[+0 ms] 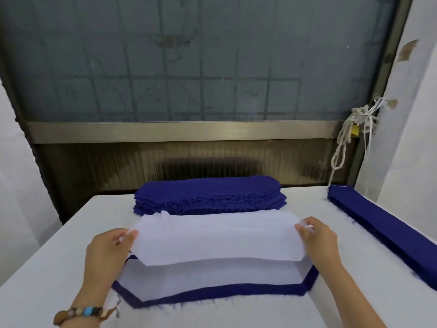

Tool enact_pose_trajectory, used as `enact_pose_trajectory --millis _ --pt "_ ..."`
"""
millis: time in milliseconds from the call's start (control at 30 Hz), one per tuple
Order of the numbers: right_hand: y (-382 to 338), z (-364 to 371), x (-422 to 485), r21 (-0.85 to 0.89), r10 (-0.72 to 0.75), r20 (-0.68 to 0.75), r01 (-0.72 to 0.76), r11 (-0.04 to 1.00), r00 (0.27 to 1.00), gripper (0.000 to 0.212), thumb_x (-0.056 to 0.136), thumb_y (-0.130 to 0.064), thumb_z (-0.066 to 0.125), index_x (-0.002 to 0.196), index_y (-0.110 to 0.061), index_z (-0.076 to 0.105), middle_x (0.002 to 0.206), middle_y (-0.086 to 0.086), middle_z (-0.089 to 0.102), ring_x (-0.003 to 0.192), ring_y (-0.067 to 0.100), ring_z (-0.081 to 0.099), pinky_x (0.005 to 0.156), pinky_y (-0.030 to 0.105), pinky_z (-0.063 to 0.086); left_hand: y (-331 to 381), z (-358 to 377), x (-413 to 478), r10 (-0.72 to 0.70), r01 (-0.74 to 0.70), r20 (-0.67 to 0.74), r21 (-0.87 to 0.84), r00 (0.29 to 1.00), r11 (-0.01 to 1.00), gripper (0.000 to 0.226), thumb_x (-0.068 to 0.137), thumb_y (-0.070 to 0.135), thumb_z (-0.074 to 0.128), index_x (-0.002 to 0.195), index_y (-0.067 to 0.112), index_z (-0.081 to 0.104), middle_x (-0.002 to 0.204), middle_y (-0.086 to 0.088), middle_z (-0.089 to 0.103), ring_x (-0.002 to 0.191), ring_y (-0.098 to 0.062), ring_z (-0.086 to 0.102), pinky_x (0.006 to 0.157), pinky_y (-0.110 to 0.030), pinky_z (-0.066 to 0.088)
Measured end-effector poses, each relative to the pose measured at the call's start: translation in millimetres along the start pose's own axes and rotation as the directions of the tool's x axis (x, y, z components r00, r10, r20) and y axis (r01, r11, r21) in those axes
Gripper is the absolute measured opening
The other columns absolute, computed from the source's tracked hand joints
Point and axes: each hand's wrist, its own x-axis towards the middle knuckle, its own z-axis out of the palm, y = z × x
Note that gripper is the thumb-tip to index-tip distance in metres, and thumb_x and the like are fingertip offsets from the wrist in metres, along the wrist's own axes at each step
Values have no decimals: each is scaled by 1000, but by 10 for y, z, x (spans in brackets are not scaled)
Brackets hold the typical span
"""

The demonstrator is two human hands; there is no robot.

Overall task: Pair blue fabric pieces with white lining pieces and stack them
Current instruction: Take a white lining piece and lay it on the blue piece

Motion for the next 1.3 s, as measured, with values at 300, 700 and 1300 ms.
enact_pose_trajectory --millis 300,700,1300 --pt "169 -3 -322 -91 -103 116 114 989 988 6 98 -22 51 98 -20 57 85 6 64 75 17 56 65 29 41 -299 -61 -355 28 -40 155 76 988 996 29 92 21 62 65 8 63 61 -5 62 63 -27 57 62 -35 43" --pt "180 -19 -331 -205 -26 45 35 978 999 15 91 -28 61 82 -18 54 69 0 58 62 17 54 53 27 38 -285 -87 -430 37 -44 148 47 988 998 5 93 20 60 97 20 57 83 -4 62 76 -24 58 68 -35 41" --pt "165 -20 -383 -281 -23 38 32 959 999 12 90 -9 51 99 -18 52 69 6 55 66 27 55 63 34 45 -271 -65 -450 68 -87 144 130 987 988 8 93 11 56 97 18 58 73 -5 55 68 -20 53 68 -35 40"
